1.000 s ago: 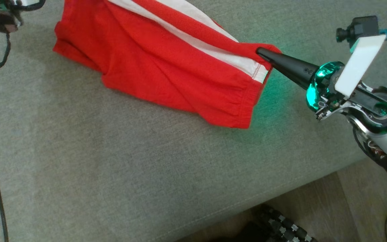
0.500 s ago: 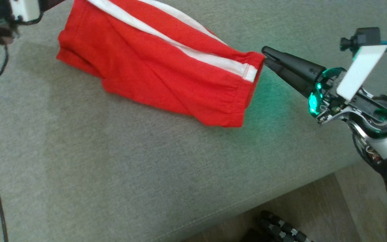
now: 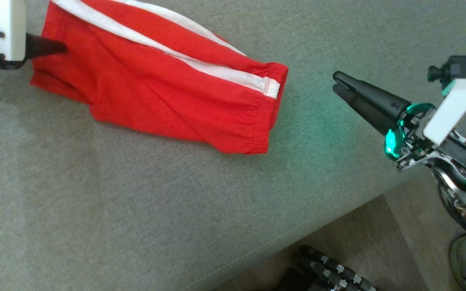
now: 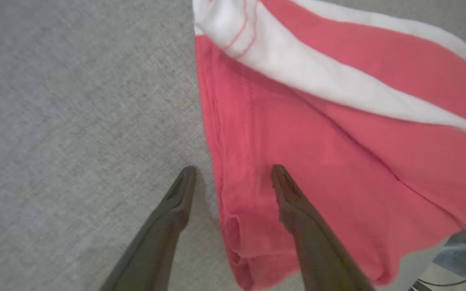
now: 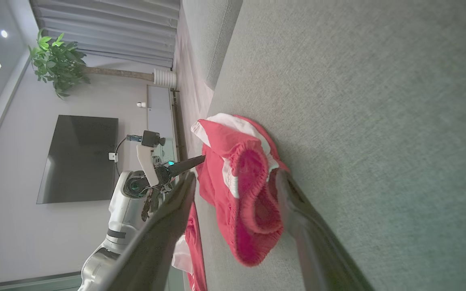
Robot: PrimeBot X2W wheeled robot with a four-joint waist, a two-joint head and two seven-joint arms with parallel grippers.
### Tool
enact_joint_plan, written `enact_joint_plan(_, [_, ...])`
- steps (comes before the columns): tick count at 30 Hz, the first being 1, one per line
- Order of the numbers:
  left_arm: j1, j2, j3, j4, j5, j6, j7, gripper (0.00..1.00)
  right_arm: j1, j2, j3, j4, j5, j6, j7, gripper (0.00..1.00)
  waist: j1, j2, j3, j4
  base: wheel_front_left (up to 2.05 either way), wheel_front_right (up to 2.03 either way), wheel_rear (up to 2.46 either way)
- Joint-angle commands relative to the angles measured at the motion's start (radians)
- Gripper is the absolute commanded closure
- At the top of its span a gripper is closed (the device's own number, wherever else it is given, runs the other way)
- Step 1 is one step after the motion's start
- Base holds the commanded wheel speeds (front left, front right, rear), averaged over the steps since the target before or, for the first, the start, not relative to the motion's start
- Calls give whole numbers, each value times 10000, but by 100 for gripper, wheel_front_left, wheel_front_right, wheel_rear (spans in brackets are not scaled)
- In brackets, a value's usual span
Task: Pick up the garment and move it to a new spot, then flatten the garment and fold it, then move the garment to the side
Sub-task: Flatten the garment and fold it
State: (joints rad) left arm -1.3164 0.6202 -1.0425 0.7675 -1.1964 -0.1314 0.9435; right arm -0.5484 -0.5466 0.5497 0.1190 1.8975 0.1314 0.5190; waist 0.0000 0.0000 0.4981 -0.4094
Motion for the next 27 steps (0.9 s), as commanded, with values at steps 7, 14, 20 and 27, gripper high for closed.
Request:
enact_joint_plan(7, [-6,249,380,-557,-685,20,758,58,688,-168,-423,-402,-198,-7,-71,0,0,0,-47,-42,0,0,0])
enact_joint_plan(14, [259,296,558,-601,-859,114,400,100,912,88,-608,-275,-442,-7,7,0,0,0,-297,356,0,0,0])
enact_joint_plan(20, [845,292,723,-777,-1274,85,158,100,1172,99,-769,-41,-629,-7,103,0,0,0,-1078,1078,0,0,0])
enact_joint_plan(27, [1971,472,691,-1493,-1869,44,239,100,1450,-27,-781,161,-821,-7,234,0,0,0,-1970,1815,0,0,0])
